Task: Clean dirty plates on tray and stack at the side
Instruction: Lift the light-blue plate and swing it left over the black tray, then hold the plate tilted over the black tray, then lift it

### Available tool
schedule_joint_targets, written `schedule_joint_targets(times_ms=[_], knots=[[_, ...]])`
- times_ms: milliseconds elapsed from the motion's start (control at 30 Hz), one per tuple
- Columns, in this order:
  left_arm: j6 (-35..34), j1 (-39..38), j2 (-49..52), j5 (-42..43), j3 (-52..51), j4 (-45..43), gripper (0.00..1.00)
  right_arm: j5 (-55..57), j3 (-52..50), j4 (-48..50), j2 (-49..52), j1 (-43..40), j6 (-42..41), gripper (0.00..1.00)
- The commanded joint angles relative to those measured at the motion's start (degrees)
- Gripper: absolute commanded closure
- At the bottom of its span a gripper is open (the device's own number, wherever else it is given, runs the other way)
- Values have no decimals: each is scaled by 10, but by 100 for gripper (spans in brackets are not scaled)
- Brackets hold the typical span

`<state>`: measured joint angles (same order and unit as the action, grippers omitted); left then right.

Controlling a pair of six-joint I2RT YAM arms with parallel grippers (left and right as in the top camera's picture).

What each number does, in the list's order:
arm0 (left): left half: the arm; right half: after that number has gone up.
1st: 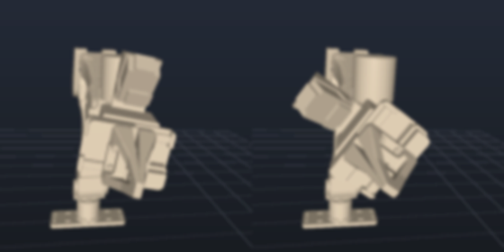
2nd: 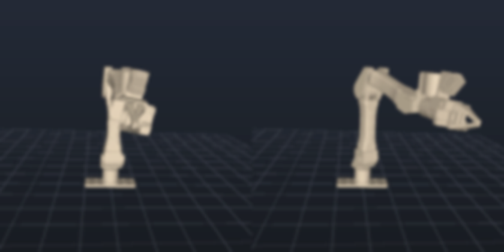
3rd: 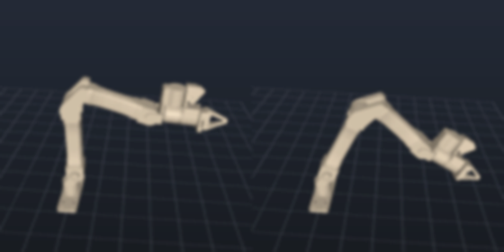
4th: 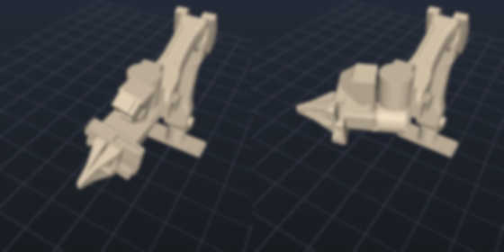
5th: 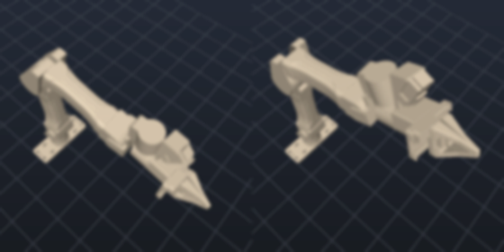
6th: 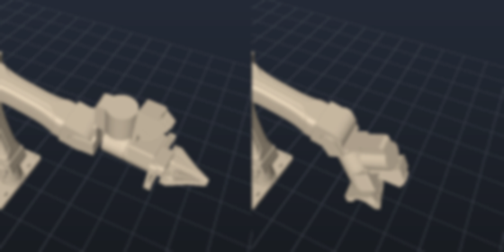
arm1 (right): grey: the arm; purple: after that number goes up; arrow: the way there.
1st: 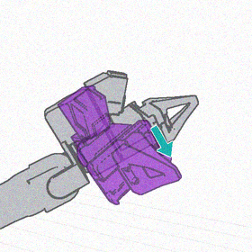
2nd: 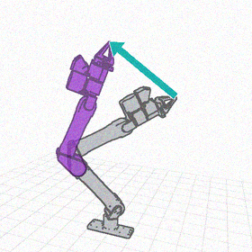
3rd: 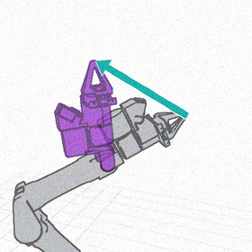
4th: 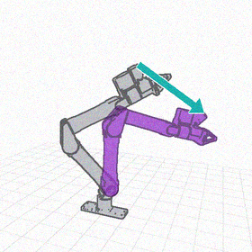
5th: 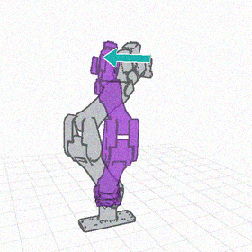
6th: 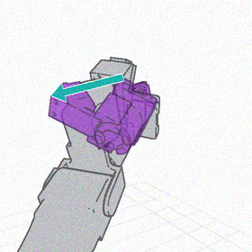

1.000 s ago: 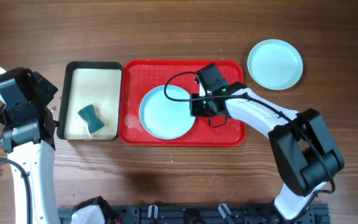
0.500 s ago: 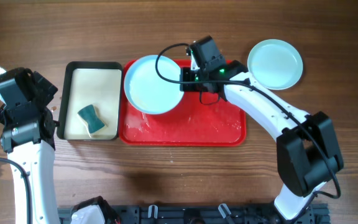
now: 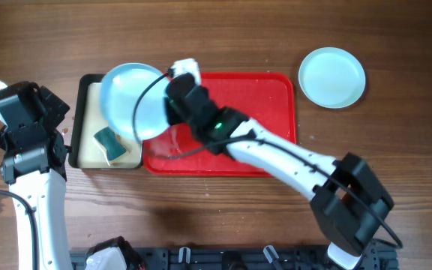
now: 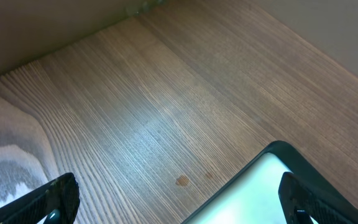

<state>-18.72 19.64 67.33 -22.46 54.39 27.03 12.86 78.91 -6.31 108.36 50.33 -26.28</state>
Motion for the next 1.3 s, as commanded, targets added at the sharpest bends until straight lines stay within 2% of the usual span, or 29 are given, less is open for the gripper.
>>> schedule_joint_targets(times_ms=[0,400,667,800,1267], knots=[[-3,3,-2,-1,7,0,0,69,11,58,25,31,110,96],[-3,3,-2,-1,7,0,0,85,11,253,51,72,576,96],[-3,3,-2,-1,7,0,0,37,11,373,51,73,835,96],[-3,3,-2,-1,7,0,0,34,11,385,51,73,863,96],[-3,3,-2,-1,7,0,0,34,11,386,51,73,861,96]])
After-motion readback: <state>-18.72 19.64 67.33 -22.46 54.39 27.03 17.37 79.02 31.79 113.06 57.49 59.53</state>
